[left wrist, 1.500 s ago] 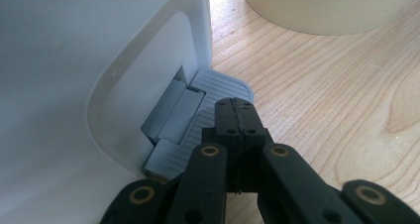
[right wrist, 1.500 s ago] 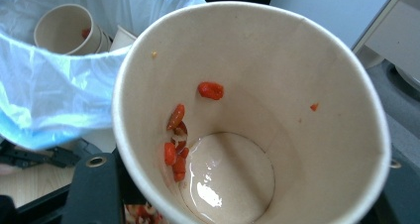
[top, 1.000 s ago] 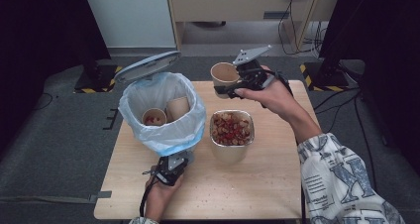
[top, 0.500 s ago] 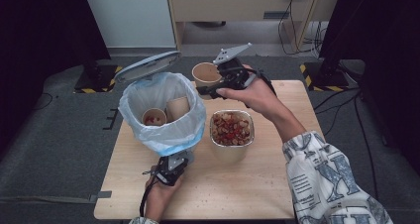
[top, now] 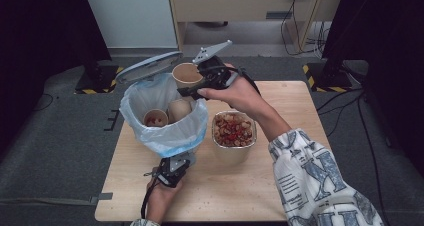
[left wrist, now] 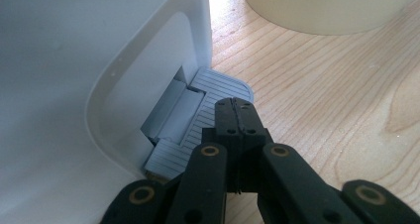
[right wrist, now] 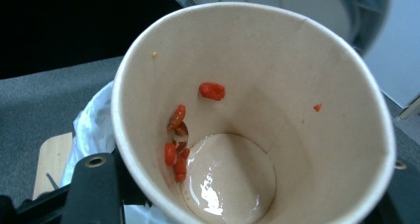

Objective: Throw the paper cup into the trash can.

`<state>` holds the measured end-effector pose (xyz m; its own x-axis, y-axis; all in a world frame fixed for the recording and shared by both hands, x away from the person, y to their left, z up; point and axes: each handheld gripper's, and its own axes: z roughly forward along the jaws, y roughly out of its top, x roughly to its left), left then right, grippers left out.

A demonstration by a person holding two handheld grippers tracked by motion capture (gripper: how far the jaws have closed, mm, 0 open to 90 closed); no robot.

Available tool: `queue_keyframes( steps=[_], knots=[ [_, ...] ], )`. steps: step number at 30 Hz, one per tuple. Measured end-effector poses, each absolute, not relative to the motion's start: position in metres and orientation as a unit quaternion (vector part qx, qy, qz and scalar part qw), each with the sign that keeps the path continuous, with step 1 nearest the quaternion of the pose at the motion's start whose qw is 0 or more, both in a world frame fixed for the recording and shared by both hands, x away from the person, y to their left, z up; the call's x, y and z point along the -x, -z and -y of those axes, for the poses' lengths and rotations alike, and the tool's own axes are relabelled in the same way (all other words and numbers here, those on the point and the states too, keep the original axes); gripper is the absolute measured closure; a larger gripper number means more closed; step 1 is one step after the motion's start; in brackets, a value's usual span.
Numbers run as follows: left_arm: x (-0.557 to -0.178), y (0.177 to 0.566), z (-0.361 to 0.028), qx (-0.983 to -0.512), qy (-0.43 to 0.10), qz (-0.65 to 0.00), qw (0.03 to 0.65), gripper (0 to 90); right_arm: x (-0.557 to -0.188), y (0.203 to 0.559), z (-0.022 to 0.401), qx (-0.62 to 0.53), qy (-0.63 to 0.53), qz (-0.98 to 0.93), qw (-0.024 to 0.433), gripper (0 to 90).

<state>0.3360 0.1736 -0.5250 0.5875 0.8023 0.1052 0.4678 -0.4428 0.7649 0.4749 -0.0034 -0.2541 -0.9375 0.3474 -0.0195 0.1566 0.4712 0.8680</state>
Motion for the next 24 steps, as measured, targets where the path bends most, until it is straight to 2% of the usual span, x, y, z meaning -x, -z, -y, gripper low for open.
queue_keyframes(
  steps=[24],
  knots=[
    [-0.336, 0.525, -0.174, -0.817, -0.233, -0.389, 0.357, 89.9, -0.47, 0.26, -0.031, -0.136, -0.494, -0.855, 0.078, 32.5]
  ],
)
